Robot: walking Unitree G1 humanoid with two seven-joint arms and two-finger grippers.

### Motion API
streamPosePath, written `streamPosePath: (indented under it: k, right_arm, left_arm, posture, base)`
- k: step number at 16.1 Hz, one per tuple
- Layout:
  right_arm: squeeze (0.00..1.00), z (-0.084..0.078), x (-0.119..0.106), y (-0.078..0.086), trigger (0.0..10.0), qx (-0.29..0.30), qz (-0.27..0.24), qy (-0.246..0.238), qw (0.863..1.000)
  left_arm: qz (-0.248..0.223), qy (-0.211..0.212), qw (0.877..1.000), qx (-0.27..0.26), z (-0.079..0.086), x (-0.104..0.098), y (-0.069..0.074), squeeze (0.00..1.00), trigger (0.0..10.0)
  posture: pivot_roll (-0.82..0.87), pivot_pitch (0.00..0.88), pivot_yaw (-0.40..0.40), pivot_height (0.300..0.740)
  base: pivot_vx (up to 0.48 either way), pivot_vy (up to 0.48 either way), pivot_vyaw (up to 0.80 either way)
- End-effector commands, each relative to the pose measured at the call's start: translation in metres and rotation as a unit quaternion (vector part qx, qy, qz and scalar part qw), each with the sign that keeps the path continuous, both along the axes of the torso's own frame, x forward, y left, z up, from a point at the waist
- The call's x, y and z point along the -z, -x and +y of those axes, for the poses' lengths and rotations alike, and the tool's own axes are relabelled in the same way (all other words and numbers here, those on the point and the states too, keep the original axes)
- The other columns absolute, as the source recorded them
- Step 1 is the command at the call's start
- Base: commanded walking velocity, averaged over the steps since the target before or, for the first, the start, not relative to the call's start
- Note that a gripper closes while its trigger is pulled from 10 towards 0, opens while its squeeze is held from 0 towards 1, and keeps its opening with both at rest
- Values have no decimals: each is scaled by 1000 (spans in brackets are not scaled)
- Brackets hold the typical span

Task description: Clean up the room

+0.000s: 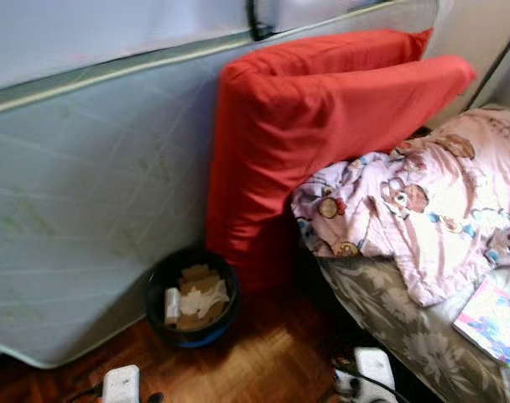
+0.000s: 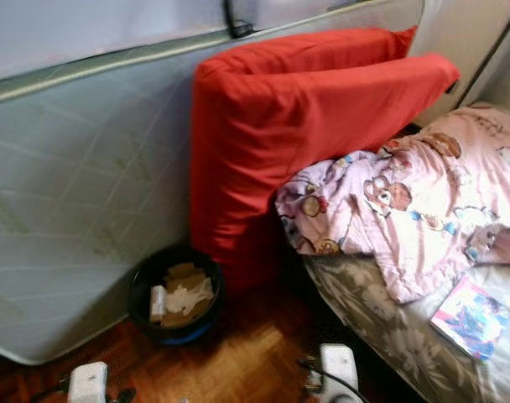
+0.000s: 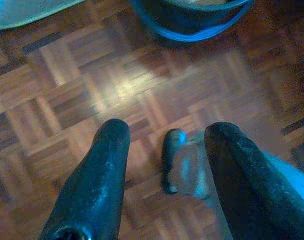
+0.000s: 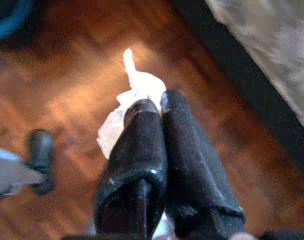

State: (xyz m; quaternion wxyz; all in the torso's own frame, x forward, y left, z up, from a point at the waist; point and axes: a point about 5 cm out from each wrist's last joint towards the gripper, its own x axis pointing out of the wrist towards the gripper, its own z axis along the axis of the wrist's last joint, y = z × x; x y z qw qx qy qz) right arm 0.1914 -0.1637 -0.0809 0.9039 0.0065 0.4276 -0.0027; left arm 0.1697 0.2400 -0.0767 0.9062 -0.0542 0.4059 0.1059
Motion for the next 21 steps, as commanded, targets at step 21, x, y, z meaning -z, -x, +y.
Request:
streamPosePath:
  k: [21]
  right_arm:
    - [0,-5,1,3,10000,-4,3,5,1000]
  left_arm:
    - [5,6,1000,1,-5,2,2,0,10000]
  posture:
    - [97,96,-31,697]
  base:
    - [0,134,229]
